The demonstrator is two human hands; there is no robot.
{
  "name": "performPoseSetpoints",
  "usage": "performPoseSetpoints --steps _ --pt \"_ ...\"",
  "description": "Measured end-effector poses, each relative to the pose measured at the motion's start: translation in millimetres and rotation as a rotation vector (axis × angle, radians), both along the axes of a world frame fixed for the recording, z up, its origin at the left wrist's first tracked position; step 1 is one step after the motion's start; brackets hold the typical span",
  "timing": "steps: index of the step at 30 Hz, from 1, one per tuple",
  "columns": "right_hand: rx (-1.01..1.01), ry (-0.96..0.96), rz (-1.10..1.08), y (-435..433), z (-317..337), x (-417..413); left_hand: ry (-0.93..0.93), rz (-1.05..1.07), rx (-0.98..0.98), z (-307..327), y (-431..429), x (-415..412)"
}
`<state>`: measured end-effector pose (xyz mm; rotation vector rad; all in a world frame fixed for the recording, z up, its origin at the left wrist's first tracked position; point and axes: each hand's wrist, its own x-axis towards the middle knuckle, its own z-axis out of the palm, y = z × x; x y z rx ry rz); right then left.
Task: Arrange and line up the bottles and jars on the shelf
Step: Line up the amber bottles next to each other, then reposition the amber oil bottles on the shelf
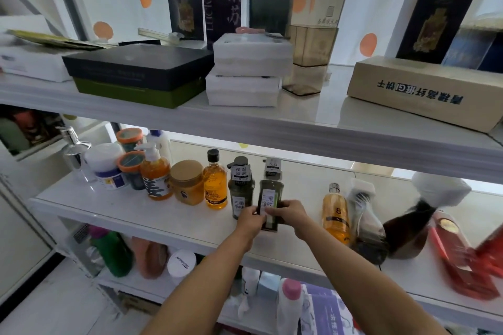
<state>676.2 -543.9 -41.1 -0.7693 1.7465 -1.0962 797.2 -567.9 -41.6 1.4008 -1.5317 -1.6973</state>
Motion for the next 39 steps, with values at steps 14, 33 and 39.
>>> performPoseSetpoints --steps 14,33,39 --pt "0.132 -0.016 -0.299 -7.4 -16.6 30.7 -0.187 -0.181 -0.05 -21.6 -22.0 18.1" --pt "-0.306 0.519 -0.628 -32.5 41.8 85.4 -0.214 0.191 -0.799 36.5 -83.3 109.5" --pt "-0.391 0.572 -0.419 -65.8 97.3 88.7 -0.28 0.052 -0.814 55.6 -137.2 117.6"
